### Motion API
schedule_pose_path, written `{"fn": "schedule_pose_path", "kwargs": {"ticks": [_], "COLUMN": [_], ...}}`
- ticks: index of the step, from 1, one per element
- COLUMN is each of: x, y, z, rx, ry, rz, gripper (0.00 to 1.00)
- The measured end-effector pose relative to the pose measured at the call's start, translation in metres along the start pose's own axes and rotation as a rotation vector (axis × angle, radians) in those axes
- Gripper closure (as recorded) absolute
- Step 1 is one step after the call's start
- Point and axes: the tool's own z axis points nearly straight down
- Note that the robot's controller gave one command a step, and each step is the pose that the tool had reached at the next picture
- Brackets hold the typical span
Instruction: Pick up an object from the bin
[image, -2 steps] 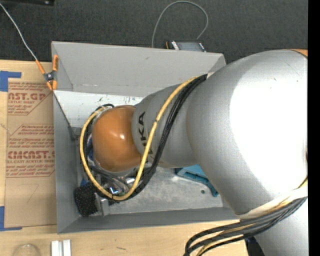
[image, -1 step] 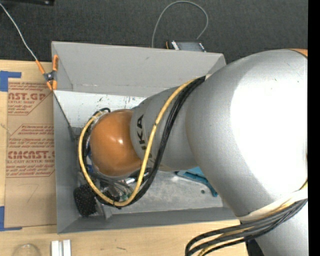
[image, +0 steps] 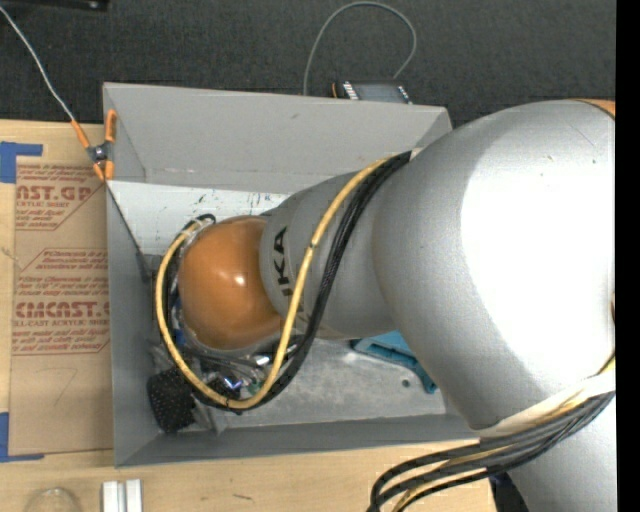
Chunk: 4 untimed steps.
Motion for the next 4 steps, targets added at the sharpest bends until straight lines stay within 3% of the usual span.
{"fn": "schedule_pose_path", "kwargs": {"ticks": [1,2,3,4], "x": [-0.007,-0.001,-0.006,-0.005], "y": [-0.001,0.0,-0.001,-0.011], "z": [-0.006,0.001,-0.004,-0.004], "rx": [0.002,-0.001,0.001,0.011], "ry": [-0.023,-0.005,-0.026,-0.049], "rz": [0.0,0.0,0.002,-0.435], "gripper": [1.0,0.0,1.0,1.0]}}
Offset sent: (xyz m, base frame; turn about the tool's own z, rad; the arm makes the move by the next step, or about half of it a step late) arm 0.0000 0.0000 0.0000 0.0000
